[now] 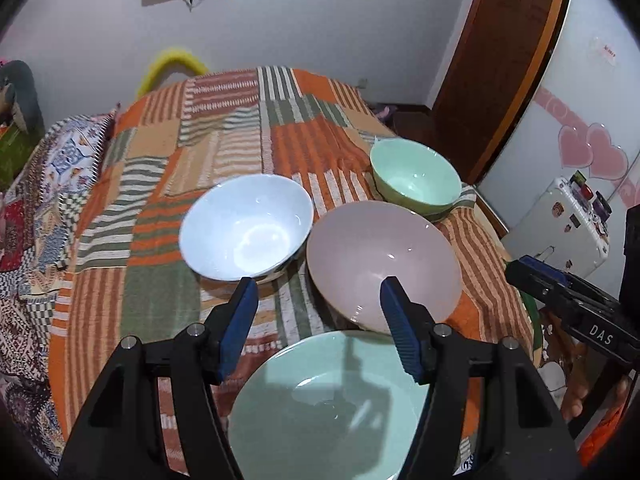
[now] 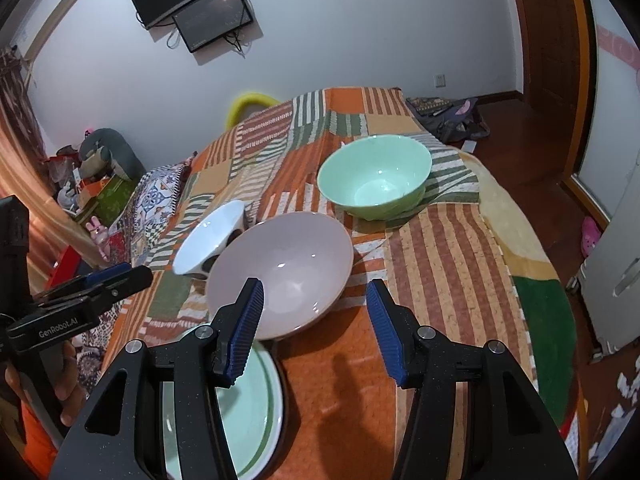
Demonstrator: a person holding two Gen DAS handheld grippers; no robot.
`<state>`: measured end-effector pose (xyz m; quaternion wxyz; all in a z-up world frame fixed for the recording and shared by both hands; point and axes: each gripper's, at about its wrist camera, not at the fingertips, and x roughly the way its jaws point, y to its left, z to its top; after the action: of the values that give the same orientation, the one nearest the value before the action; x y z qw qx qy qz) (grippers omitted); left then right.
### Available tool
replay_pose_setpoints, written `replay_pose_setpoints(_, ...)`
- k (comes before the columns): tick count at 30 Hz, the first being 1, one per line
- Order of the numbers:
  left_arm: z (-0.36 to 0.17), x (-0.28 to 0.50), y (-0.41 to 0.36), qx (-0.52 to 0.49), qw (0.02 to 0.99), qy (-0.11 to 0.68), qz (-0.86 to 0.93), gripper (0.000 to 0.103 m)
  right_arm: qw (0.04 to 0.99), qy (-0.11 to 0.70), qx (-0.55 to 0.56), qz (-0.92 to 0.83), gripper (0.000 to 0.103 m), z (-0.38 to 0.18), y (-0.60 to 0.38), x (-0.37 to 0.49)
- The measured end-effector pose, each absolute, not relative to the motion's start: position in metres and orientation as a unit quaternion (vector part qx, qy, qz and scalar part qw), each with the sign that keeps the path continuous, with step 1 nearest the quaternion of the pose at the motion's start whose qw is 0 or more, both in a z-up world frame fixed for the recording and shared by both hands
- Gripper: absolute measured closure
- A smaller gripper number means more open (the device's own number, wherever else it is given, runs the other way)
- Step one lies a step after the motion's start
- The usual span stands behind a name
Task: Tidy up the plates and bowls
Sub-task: 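Grasp the pink bowl rim with both grippers, then lift the pink bowl and carry it over the mint-green plate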
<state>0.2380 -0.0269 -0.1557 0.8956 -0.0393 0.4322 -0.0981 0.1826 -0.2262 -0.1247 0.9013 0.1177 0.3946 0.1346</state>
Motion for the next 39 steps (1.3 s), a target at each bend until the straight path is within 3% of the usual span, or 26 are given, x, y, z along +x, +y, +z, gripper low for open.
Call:
replay_pose_setpoints(9,-0.195,0.267,-0.027,-0.069,0.875,0.464,-0.117,0.041,0.886,0.427,0.119,0.14,0.053,-0.152,-0.221,0.212)
replay_pose_setpoints(15,-0.211,0.278,-0.037,-0.055,0.866,0.479,-0.133,0.063,0.879,0.439,0.117,0.142,0.053,-0.163,-0.22,0.224)
replay_pose_setpoints(16,-0.213,0.28,-0.038,-0.054,0.865,0.48,-0.133,0.071,0.879,0.44,0.115,0.142,0.053,-0.164,-0.22,0.226)
replay_pose_setpoints(18,-0.216,0.283,-0.04,-0.048,0.865,0.482,-0.129,0.074,0.878,0.443,0.109,0.146,0.053,-0.166,-0.219,0.228)
replay_pose_setpoints(24,-0.223,0.29,-0.037,-0.056,0.861,0.49,-0.126,0.078,0.875,0.446,0.112,0.148,0.064,-0.172,-0.223,0.235)
replay_pose_setpoints(29,-0.234,0.296,-0.045,-0.041,0.854,0.504,-0.124,0.078,0.861,0.467,0.125,0.158,0.08,-0.183,-0.222,0.244)
replay_pose_setpoints(39,-0.227,0.286,-0.054,-0.014,0.858,0.498,-0.125,0.078,0.855,0.488,0.098,0.148,0.081,-0.18,-0.213,0.237)
